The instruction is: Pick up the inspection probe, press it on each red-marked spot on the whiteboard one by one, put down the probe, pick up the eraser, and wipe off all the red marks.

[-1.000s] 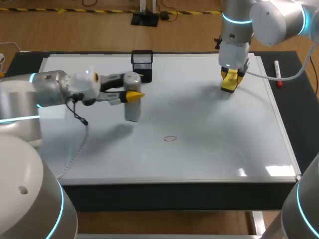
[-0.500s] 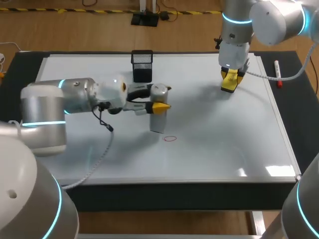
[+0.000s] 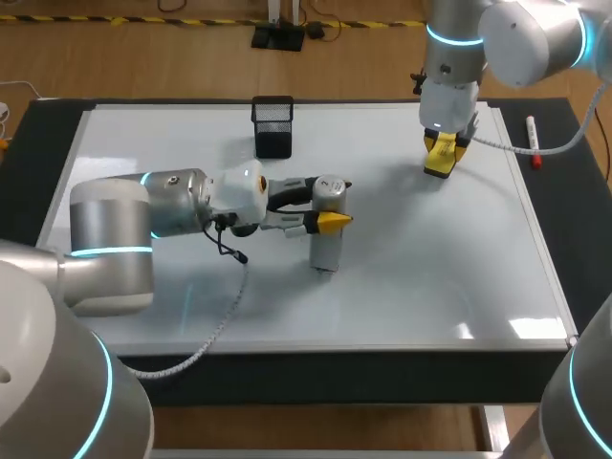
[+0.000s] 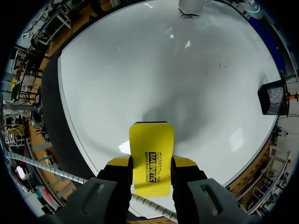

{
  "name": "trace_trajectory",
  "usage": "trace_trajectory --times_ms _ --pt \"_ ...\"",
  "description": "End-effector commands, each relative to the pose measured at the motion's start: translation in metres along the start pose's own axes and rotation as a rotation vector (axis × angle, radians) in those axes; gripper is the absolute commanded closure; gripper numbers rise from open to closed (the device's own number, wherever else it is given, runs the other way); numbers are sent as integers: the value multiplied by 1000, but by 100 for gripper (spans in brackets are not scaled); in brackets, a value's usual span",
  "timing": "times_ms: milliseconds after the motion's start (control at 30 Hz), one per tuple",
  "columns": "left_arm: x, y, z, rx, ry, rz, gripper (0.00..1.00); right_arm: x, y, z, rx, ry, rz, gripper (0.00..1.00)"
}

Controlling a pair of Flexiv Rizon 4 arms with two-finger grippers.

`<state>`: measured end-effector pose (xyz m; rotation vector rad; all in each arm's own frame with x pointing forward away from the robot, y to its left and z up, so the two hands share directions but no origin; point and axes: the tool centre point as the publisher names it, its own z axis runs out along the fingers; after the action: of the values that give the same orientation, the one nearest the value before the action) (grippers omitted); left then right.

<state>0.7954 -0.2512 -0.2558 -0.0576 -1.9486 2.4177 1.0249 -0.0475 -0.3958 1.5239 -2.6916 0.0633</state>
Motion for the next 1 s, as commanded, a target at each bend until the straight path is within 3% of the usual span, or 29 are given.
trace_trajectory --times_ms 33,1000 --pt "3 1 3 1 -15 -4 100 0 -1 -1 0 3 -1 100" --pt "3 19 1 -159 -19 -12 100 0 -1 -1 0 3 -1 100"
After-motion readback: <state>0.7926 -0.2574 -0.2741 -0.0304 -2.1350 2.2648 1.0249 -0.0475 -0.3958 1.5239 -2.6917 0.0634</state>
